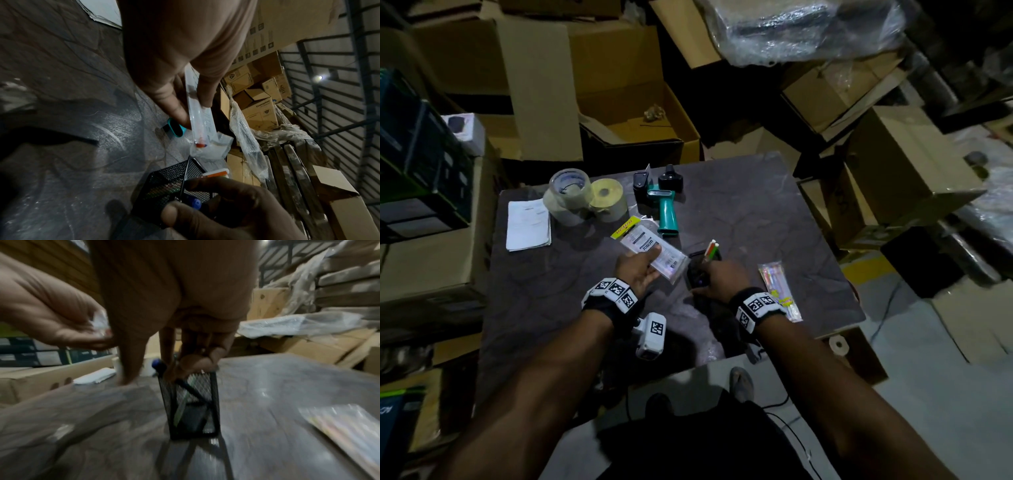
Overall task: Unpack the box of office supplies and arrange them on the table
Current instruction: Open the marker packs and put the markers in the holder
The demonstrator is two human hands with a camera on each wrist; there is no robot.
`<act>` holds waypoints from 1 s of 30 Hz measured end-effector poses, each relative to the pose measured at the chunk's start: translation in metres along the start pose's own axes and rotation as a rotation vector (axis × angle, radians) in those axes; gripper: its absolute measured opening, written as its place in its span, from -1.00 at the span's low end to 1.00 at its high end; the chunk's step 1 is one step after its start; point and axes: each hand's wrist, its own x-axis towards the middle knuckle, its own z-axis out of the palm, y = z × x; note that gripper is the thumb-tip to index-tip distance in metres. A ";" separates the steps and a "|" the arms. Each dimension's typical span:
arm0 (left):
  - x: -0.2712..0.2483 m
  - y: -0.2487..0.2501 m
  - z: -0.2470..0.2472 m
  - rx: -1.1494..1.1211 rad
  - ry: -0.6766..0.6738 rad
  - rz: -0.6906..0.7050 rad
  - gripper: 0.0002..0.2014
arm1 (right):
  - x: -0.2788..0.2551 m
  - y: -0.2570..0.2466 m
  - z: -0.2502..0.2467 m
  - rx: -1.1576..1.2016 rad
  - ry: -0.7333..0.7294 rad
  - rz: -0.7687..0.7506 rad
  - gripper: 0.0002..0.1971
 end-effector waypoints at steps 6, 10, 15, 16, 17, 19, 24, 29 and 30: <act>-0.008 0.003 0.012 0.039 -0.005 0.008 -0.80 | -0.011 0.016 -0.012 0.274 0.183 0.051 -0.66; -0.009 0.009 0.052 -0.016 -0.027 0.104 -0.61 | -0.027 0.051 -0.051 0.645 0.443 0.178 -0.78; -0.016 -0.006 0.140 0.067 -0.191 0.137 -0.83 | -0.063 0.143 -0.090 0.811 0.780 0.410 -0.71; -0.018 -0.012 0.159 0.091 -0.218 0.131 -0.86 | -0.072 0.169 -0.088 0.807 0.826 0.467 -0.70; -0.019 -0.020 0.179 0.108 -0.250 0.117 -0.88 | -0.082 0.191 -0.088 0.801 0.865 0.530 -0.70; -0.022 -0.038 0.217 0.130 -0.295 0.073 -0.90 | -0.103 0.237 -0.082 0.773 0.877 0.686 -0.73; -0.016 -0.098 0.308 0.154 -0.289 -0.044 -0.77 | -0.141 0.352 -0.061 0.663 0.761 0.971 -0.74; -0.004 -0.159 0.399 0.166 -0.254 -0.158 -0.71 | -0.142 0.448 -0.050 0.720 0.705 1.076 -0.76; -0.001 -0.170 0.413 0.190 -0.246 -0.156 -0.70 | -0.141 0.462 -0.050 0.721 0.693 1.077 -0.76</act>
